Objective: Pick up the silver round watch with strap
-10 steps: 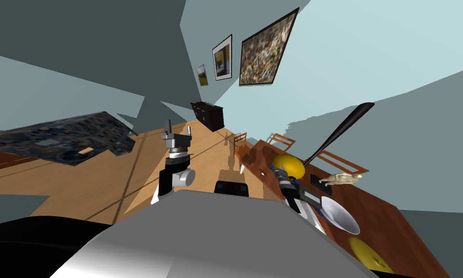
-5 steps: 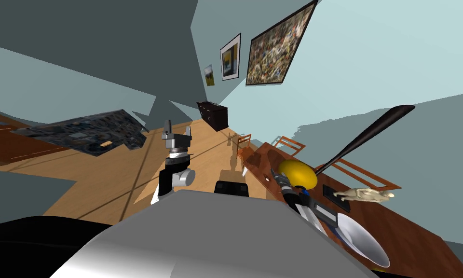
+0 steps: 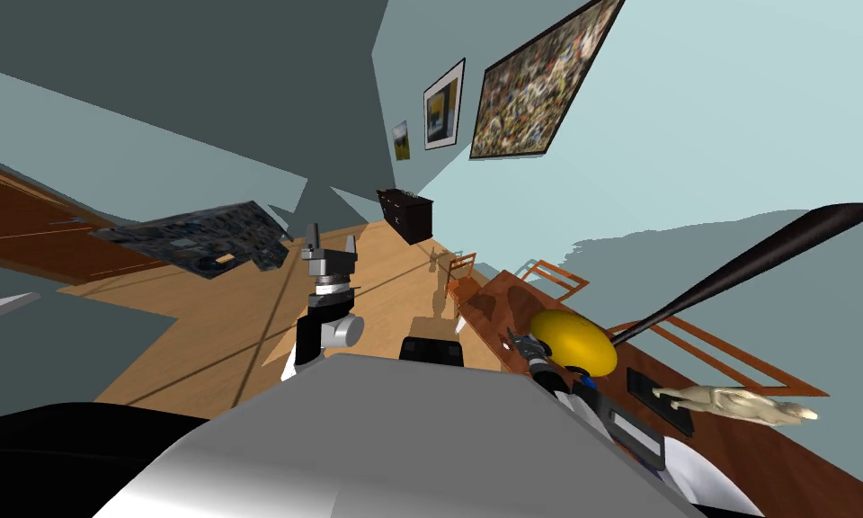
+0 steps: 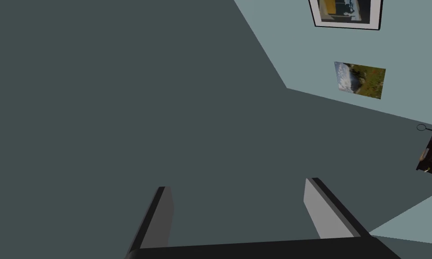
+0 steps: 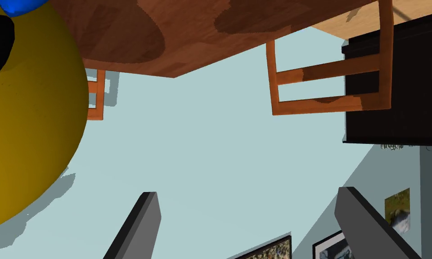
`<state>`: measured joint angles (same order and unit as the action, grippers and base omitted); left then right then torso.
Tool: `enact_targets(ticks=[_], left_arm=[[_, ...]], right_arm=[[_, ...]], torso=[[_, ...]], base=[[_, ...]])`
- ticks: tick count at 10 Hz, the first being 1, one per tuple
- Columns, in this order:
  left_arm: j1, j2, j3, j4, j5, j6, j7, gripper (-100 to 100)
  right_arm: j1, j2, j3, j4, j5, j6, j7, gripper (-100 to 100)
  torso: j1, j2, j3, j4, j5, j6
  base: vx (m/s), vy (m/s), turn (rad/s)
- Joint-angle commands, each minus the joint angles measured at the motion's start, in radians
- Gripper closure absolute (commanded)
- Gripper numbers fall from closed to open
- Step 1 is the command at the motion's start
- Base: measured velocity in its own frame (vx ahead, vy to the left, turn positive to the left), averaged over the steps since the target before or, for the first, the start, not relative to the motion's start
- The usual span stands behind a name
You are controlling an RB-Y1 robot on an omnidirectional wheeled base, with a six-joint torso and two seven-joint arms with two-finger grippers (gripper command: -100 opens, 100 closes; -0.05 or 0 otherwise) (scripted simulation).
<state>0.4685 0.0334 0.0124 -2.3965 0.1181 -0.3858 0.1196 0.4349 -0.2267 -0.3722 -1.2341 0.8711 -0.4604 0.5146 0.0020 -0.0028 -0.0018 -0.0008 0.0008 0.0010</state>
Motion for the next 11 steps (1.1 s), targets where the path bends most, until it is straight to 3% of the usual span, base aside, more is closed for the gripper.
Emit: enact_targets(ticks=[1, 2, 3, 4, 5, 6, 7, 8, 11], left_arm=[[0.0, 0.0, 0.0, 0.0, 0.0, 0.0, 0.0, 0], [0.0, 0.0, 0.0, 0.0, 0.0, 0.0, 0.0, 0], [0.0, 0.0, 0.0, 0.0, 0.0, 0.0, 0.0, 0], [0.0, 0.0, 0.0, 0.0, 0.0, 0.0, 0.0, 0], [0.0, 0.0, 0.0, 0.0, 0.0, 0.0, 0.0, 0], [0.0, 0.0, 0.0, 0.0, 0.0, 0.0, 0.0, 0], [0.0, 0.0, 0.0, 0.0, 0.0, 0.0, 0.0, 0], [0.0, 0.0, 0.0, 0.0, 0.0, 0.0, 0.0, 0], [0.0, 0.0, 0.0, 0.0, 0.0, 0.0, 0.0, 0]], right_arm=[[0.005, -0.005, -0.015, 0.05, 0.05, 0.004, 0.028, -100], [0.005, -0.005, -0.015, 0.063, 0.058, 0.004, 0.028, -100], [0.002, -0.013, -0.03, 0.114, 0.097, 0.004, 0.053, -100], [0.002, -0.013, -0.03, 0.12, 0.104, 0.004, 0.053, -100], [0.0, -0.02, -0.045, 0.171, 0.142, 0.005, 0.077, -100], [0.0, -0.02, -0.045, 0.176, 0.149, 0.005, 0.077, -100], [-0.003, -0.028, -0.059, 0.231, 0.187, 0.006, 0.101, -100], [-0.003, -0.028, -0.059, 0.231, 0.192, 0.006, 0.101, -100], [-0.008, -0.044, -0.085, 0.335, 0.275, 0.007, 0.145, -100]], torso=[[0.0, 0.0, 0.0, 0.0, 0.0, 0.0], [0.0, 0.0, 0.0, 0.0, 0.0, -0.001], [0.0, 0.0, 0.0, 0.0, 0.0, 0.0], [0.001, 0.0, 0.0, 0.0, 0.0, 0.0], [0.0, 0.001, 0.0, 0.0, 0.0, 0.0], [0.0, 0.0, 0.0, 0.0, 0.0, 0.0], [0.0, 0.001, 0.0, 0.0, 0.0, 0.0], [0.0, 0.001, 0.0, 0.0, 0.0, 0.0], [0.0, -0.001, 0.0, 0.0, 0.0, 0.0]], base=[[0.065, 0.009, 0.207], [0.053, 0.003, 0.095], [0.058, 0.014, 0.155], [0.05, 0.012, 0.098], [0.055, 0.013, 0.177], [0.049, 0.006, 0.101], [0.051, 0.01, 0.188], [0.046, -0.001, 0.077], [0.066, -0.002, 0.169]])
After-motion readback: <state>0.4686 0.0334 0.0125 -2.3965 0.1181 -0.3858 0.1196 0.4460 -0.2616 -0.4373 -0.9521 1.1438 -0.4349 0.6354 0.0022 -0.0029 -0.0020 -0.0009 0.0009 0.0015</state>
